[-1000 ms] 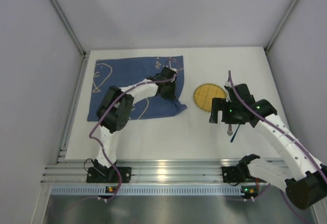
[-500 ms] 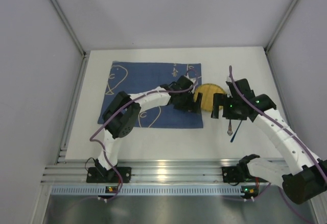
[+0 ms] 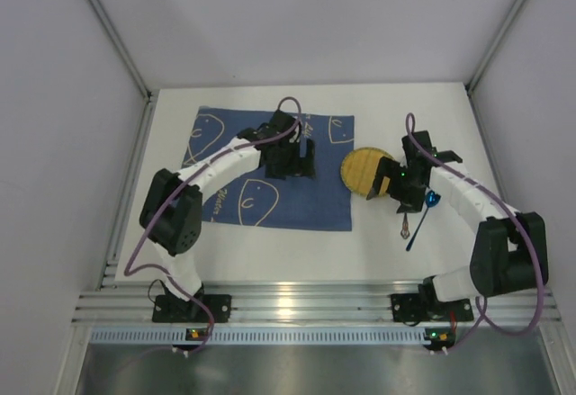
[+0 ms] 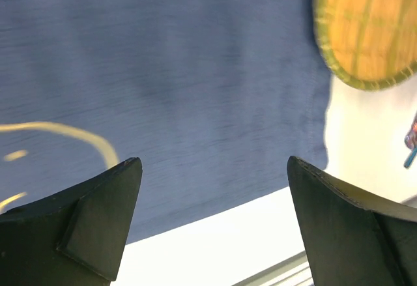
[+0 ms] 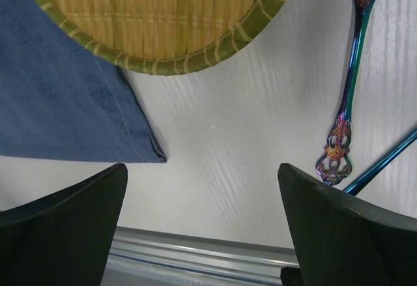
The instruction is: Set the dinner table for one person
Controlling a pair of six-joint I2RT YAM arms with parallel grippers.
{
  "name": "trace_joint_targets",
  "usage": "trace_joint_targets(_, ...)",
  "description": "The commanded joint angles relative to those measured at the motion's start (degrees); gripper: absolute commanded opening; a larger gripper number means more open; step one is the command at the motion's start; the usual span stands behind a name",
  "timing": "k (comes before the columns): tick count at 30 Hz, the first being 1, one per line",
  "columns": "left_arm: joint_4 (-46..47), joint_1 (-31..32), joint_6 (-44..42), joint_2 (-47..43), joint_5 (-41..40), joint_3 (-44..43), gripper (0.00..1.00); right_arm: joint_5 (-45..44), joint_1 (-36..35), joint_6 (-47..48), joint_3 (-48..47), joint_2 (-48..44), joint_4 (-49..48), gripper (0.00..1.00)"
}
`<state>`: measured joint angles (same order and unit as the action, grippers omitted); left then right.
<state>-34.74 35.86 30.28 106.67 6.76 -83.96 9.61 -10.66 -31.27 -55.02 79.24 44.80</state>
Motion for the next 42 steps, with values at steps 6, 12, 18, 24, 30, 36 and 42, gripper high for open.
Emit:
trace_joint_targets(6, -1.39, -9.04, -1.37, -9.20, -6.15, 15.47, 0.98, 1.38, 2.75, -9.41, -1.23, 9.25, -9.81, 1.00)
trace_joint_targets(12, 0.64, -12.56, -0.75, -11.48, -4.92, 22.87, 0.98, -0.20, 2.83, -13.99, -0.87, 13.65, -15.95, 0.95)
trace_joint_targets(18, 2.31, -13.27, 0.47, -10.18, -2.21, 26.30, 0.98, -5.02, 2.92, -16.28, -0.70, 16.12, -19.39, 0.81)
trace_joint_targets(24, 4.68, -13.18, 1.62, -8.32, 1.84, 29.64, 0.97, -11.08, 2.92, -15.14, 0.27, 15.24, -20.98, 0.61)
trace_joint_targets(30, 3.98, -12.39, 1.45, -8.76, 5.10, 30.61, 0.97, -13.03, 2.92, -13.21, 0.45, 15.50, -23.08, 0.32)
trace_joint_targets(36, 2.58, -12.04, 0.74, -7.71, 8.35, 28.51, 0.97, -14.43, 2.92, -10.93, -0.70, 13.31, -23.35, 0.00)
trace_joint_targets(42, 1.61, -11.07, -0.74, -6.39, 14.84, 25.08, 0.97, -15.93, 2.75, -8.38, -3.77, 6.90, -20.46, 0.00)
